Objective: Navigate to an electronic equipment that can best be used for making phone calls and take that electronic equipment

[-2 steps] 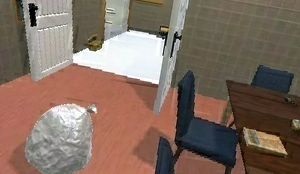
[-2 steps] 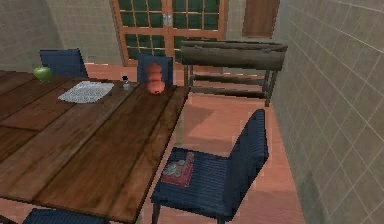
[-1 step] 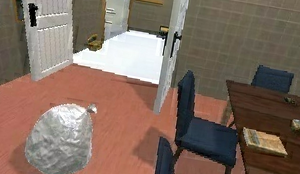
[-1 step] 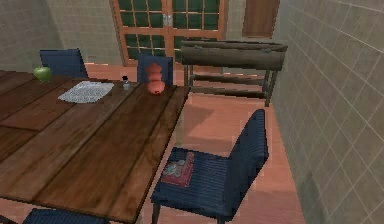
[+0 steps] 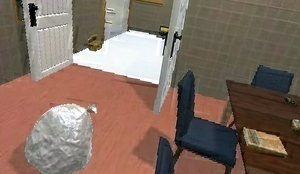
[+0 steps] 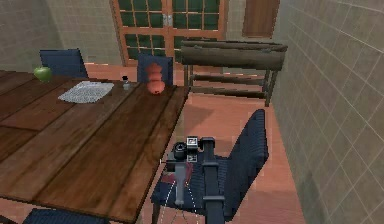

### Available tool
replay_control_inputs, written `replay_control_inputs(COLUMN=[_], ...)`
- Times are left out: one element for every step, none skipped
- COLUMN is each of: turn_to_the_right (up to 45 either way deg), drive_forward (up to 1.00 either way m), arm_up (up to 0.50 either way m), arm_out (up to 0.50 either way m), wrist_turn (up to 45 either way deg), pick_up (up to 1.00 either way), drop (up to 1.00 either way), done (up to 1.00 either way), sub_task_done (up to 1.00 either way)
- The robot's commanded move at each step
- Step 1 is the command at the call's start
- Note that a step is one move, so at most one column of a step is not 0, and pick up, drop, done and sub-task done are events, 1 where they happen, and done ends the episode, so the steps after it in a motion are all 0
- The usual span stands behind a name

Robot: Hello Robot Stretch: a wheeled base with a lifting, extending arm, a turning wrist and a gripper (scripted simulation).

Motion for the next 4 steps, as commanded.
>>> replay_control_inputs(turn_to_the_right=[0.0, 0.0, 0.0, 0.0], drive_forward=[0.00, 0.00, 0.00, 0.00], arm_up=[0.00, 0.00, 0.00, 0.00], arm_out=[0.00, 0.00, 0.00, 0.00], wrist_turn=[45.0, 45.0, 45.0, 39.0], pick_up=[0.00, 0.00, 0.00, 0.00], drop=[0.00, 0.00, 0.00, 0.00], done=[0.00, 0.00, 0.00, 0.00], sub_task_done=[0.00, 0.00, 0.00, 0.00])
